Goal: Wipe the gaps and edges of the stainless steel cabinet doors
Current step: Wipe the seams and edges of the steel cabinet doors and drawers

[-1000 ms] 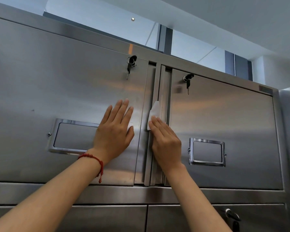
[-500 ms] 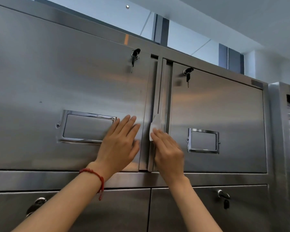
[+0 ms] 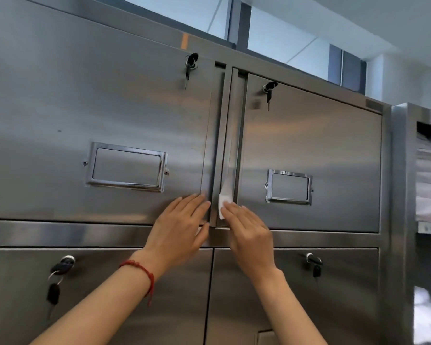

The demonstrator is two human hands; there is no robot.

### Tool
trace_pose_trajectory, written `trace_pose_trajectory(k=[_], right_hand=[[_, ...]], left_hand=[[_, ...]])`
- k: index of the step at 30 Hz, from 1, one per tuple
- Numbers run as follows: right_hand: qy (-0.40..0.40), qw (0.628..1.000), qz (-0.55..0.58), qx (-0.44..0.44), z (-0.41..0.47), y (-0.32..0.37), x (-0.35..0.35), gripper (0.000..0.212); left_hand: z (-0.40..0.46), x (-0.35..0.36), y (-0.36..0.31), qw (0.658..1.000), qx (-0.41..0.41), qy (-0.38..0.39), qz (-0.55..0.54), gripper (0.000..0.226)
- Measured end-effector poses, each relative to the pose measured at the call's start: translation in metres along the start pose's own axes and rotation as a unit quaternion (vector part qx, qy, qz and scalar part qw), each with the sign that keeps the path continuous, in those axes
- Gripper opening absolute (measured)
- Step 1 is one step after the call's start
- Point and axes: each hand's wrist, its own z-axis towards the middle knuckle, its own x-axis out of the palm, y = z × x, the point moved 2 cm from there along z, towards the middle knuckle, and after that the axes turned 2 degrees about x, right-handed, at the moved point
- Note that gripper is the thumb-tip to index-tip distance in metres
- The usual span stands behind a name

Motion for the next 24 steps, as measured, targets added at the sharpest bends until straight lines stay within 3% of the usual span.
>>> trace_pose_trajectory(k=[12, 24], right_hand=[[0.055, 0.997, 0.052, -0.004, -0.055, -0.019, -0.046, 0.048], [0.116, 0.987, 0.114, 0.012, -0.108, -0.022, -0.081, 0.051]], left_hand=[[-0.029, 0.011, -0.072, 0.989, -0.067, 0.131, -0.002, 0.043], [-0.073, 0.014, -0.124, 0.946, -0.154, 0.283, 0.031, 0.054]])
